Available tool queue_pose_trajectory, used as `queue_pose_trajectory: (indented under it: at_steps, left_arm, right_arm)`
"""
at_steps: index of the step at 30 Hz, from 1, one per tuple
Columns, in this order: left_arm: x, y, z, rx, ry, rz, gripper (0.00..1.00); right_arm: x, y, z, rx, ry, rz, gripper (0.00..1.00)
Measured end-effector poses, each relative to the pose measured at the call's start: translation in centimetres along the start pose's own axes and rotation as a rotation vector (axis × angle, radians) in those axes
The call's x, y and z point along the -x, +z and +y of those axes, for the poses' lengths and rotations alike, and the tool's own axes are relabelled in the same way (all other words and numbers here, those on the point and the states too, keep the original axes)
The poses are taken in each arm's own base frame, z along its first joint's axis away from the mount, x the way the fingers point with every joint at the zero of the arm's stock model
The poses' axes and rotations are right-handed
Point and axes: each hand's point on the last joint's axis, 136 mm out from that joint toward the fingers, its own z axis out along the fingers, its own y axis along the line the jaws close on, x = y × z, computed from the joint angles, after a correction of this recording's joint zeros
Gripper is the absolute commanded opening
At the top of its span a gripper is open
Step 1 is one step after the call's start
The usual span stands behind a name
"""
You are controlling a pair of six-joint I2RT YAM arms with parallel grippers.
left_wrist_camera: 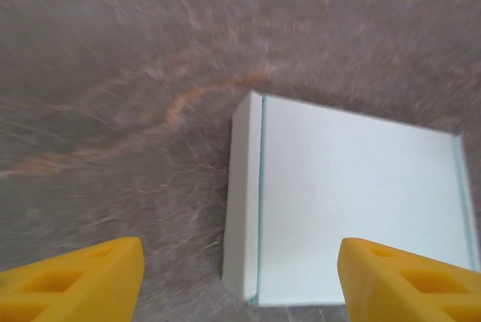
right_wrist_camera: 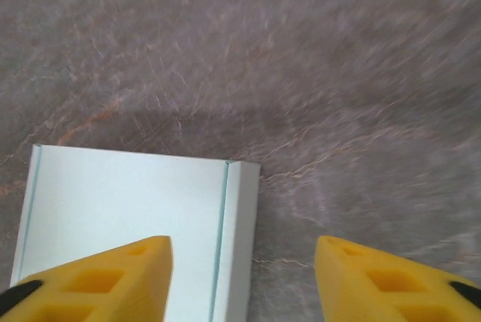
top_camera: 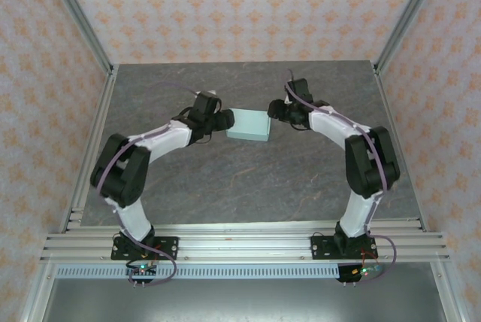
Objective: Fold the paper box
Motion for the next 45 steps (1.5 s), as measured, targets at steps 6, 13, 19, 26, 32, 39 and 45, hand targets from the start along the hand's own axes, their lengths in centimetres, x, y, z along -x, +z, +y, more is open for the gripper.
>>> queue_pose_trajectory:
  at_steps: [6,13,19,26,32,39,45]
  left_arm:
    - [2.6,-9.7,4.3,0.12,0.076,-0.308,0.94]
    - [3.7,-16.4,12.2,0.39,0.041,-0.528,1.0]
    - [2.6,-17.6,18.1,0.579,0.026,-0.571,1.0]
    - [-0.3,-12.5,24.1,0.63,0.023,-0.427,1.0]
    - [-1.5,-8.5,23.9,0.539,0.06,-0.363,1.0]
    - [-0.4,-6.9,22.2,0.433,0.116,-0.402,1.0]
    - [-0.6,-6.3,21.2,0.402,0.16,-0.389,1.0]
  right_arm:
    - [4.0,-10.5,-3.1,-0.201,-0.11,-0.31,0.81]
    - [2.3,-13.8,-10.1,-0.521,-0.152,-0.456,0.99]
    - [-0.9,-12.8,-15.6,-0.671,-0.128,-0.469,0.99]
    - [-3.2,-9.7,-18.3,-0.67,-0.163,-0.477,0.99]
    - [-3.8,-7.9,-19.2,-0.6,-0.176,-0.497,0.99]
    - [-4.4,-7.8,-19.9,-0.508,-0.148,-0.563,0.99]
    - [-2.8,-7.2,-20.7,-0.466,-0.096,-0.555,0.99]
